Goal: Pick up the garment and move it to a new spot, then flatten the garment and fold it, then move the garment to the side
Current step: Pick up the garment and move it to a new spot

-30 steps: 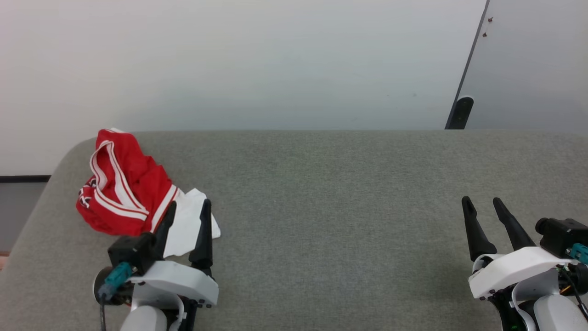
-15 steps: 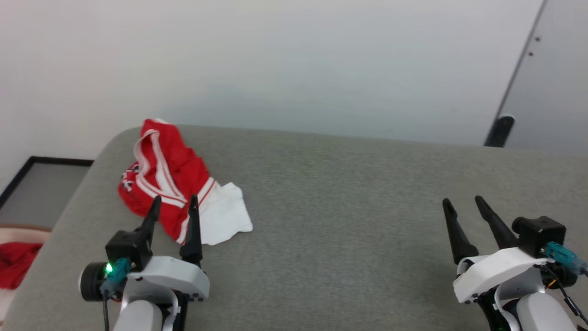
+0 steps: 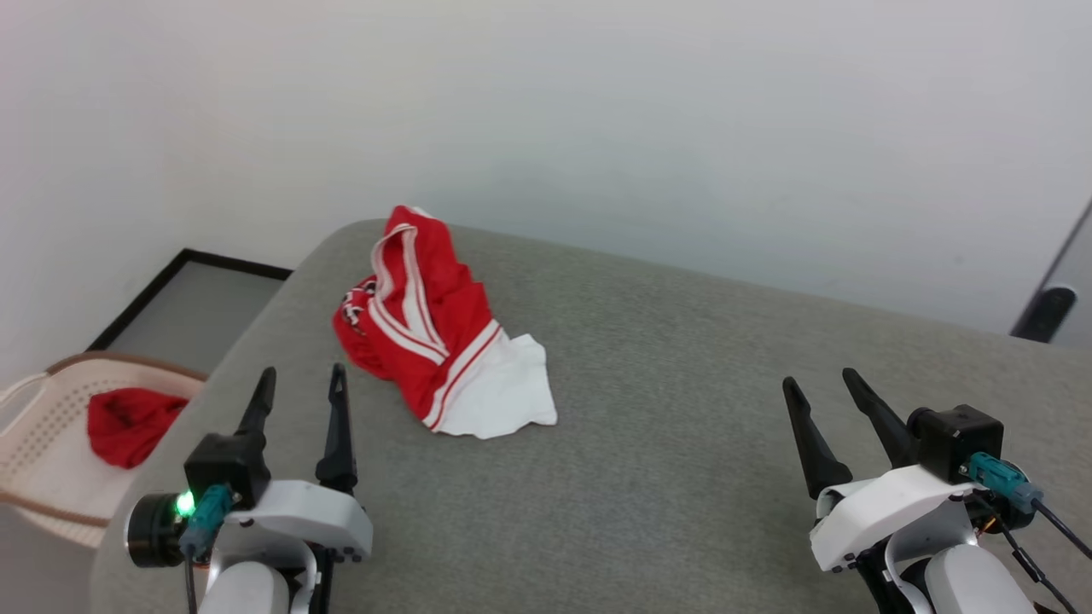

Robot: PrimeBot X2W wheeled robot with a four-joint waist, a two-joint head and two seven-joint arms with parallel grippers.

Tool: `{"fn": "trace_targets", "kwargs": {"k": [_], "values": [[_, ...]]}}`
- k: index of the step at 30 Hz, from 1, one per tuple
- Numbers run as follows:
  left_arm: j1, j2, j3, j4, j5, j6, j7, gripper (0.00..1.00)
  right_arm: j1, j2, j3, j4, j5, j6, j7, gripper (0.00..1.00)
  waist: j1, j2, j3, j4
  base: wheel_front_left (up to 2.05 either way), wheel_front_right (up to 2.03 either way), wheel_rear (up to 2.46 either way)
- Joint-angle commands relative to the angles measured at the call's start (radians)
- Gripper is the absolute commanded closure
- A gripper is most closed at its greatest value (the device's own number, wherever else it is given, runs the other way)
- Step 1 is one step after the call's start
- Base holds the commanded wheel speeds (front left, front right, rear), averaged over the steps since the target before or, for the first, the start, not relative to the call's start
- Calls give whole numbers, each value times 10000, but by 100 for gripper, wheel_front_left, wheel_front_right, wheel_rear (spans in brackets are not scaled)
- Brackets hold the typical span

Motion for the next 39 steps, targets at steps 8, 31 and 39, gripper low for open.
{"fn": "trace_targets", "kwargs": {"k": [8,31,39], "values": [[-602,21,126,562,-378,-207,269,0,-157,-17,29,5,-44,4,21,0,-1,0,303,56,0,0,0],[-5938,2585,688,2403,-3011,-625,8831,0,-1719,-519,304,-1417,-55,4,542,0,-1,0,4626,-2615,0,0,0],[-6577,3020,551,3069,-3185,-177,11184,0,-2100,-441,411,-1411,136,4,421,0,-1,0,5484,-3129,0,0,0]]}}
